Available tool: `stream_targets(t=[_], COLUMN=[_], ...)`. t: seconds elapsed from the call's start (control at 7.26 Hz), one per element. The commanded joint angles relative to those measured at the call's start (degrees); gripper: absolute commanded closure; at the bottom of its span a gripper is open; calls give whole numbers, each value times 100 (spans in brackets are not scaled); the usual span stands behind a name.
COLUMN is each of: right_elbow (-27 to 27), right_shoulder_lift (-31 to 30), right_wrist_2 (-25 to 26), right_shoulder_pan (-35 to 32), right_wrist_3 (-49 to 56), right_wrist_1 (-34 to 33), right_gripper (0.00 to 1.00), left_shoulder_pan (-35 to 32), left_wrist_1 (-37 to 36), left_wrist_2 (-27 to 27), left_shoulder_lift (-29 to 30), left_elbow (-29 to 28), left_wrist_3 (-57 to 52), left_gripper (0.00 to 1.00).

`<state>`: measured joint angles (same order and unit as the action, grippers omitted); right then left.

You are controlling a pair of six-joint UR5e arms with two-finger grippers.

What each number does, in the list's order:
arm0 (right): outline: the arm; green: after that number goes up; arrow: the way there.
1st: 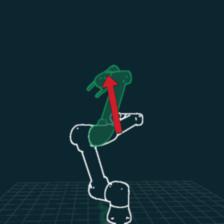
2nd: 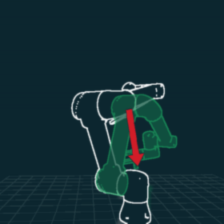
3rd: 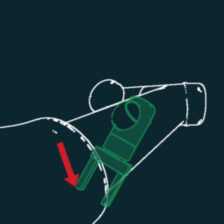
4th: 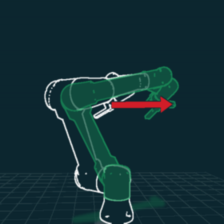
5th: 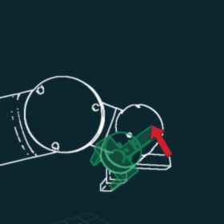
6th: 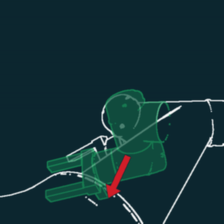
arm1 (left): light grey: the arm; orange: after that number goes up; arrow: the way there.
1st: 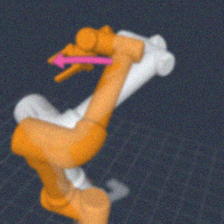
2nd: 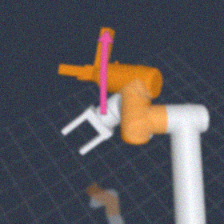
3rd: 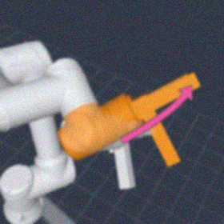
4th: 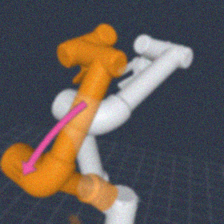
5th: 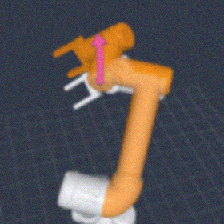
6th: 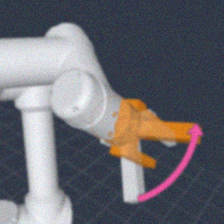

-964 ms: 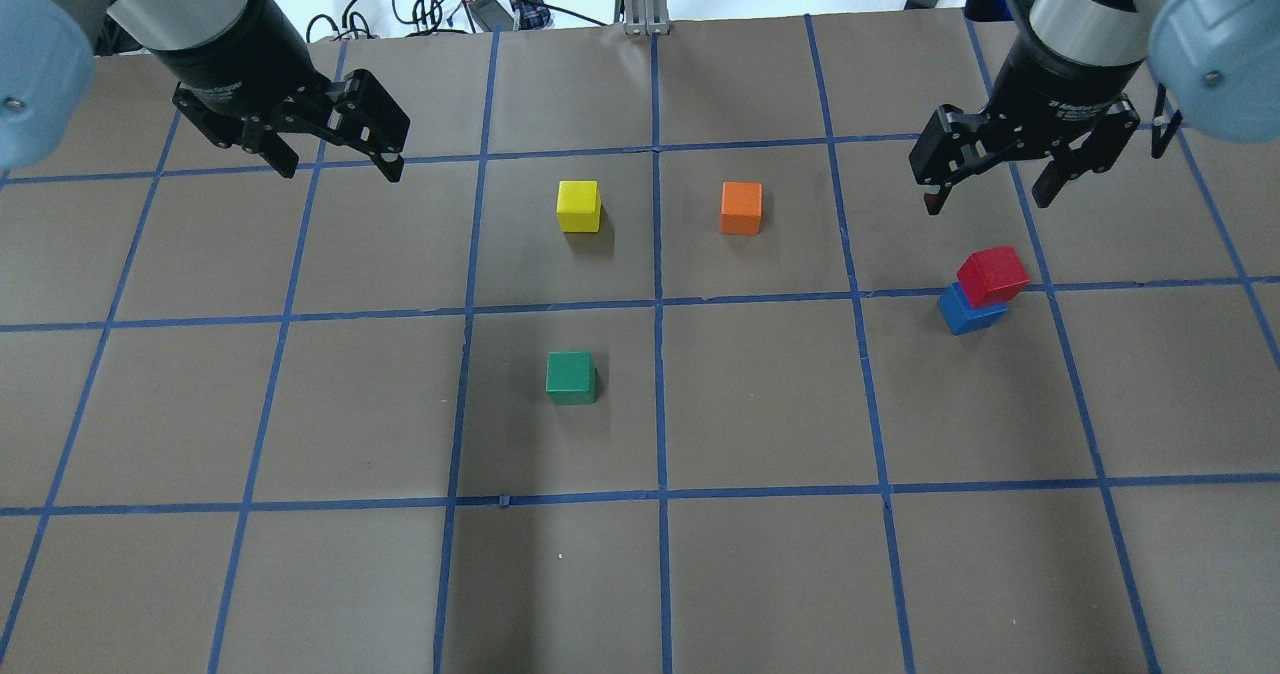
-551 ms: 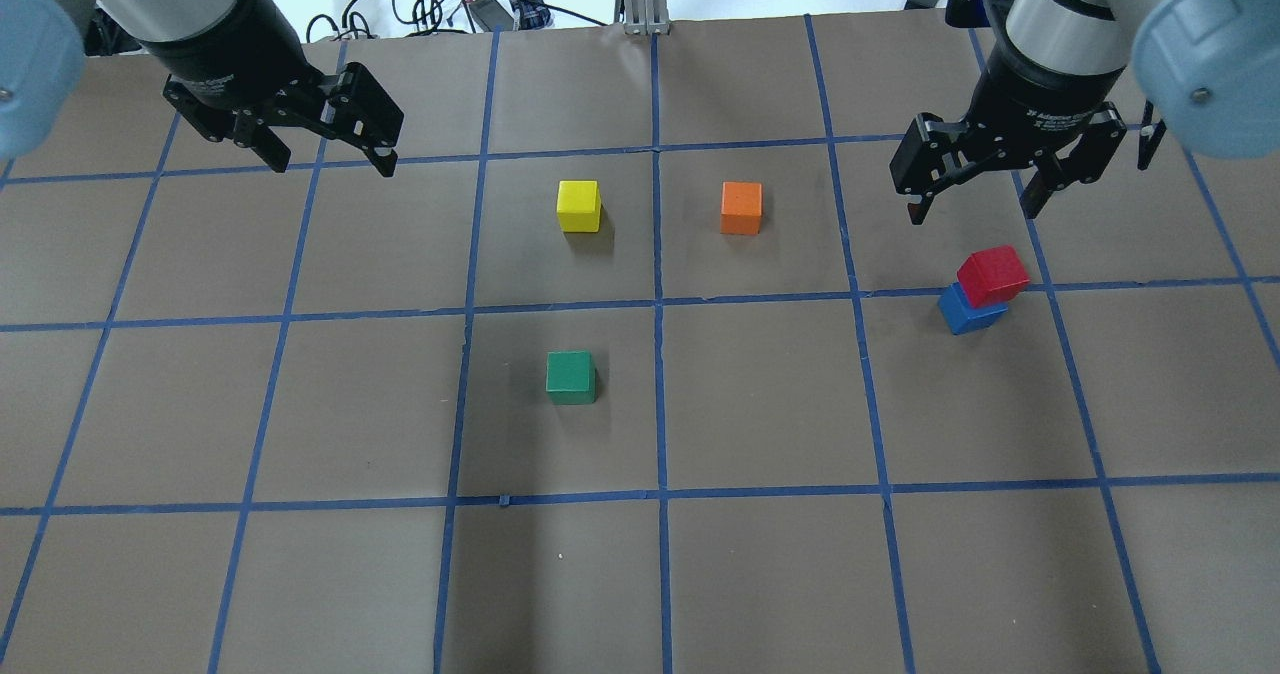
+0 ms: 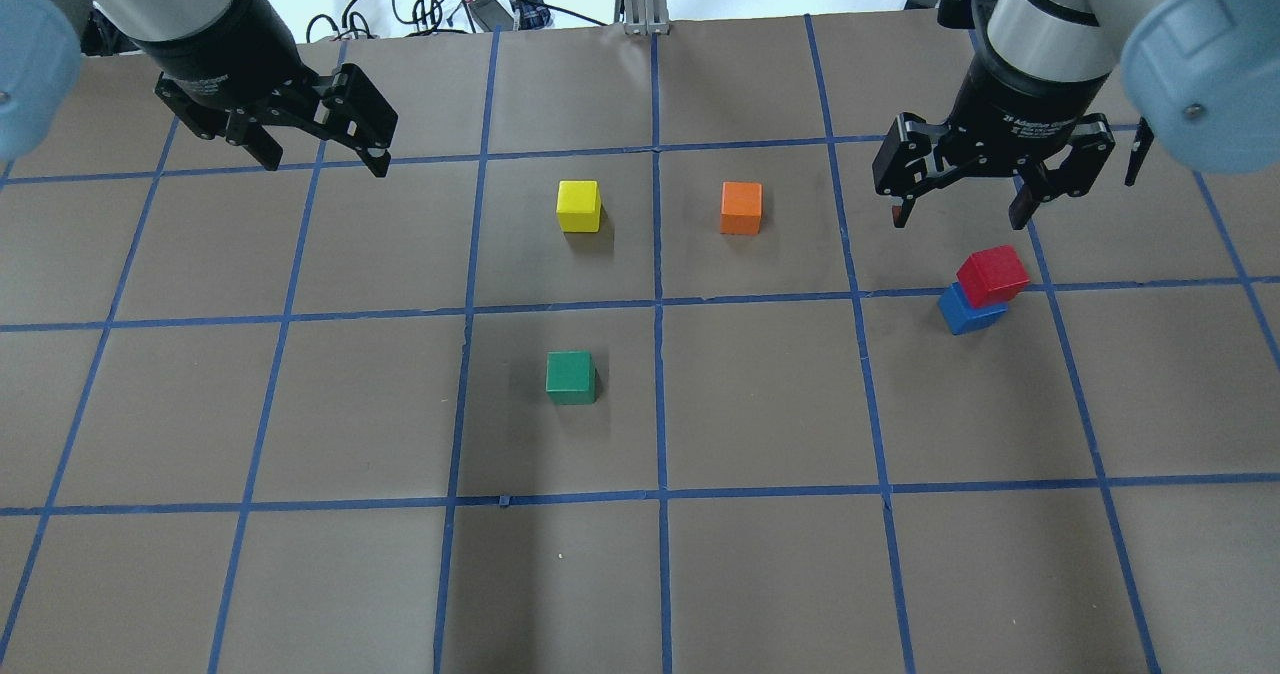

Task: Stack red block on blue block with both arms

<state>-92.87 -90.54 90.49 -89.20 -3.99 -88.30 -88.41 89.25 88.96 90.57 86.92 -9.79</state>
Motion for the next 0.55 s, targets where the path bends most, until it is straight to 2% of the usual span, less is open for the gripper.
stream_targets(t=[0.0, 0.41], right_elbow=[6, -12], right_shoulder_lift=[-8, -8], right_wrist_2=[30, 30], right_shoulder_pan=[-10, -1], right_wrist_3=[-23, -23], right_wrist_1=[-20, -21], right_gripper=[0, 0], left_shoulder_pan=[0, 0], left_wrist_1=[22, 22], left_wrist_2=[165, 122], left_shoulder_lift=[-30, 5], left_elbow=[36, -8], left_wrist_3=[12, 47], left_gripper=[0, 0])
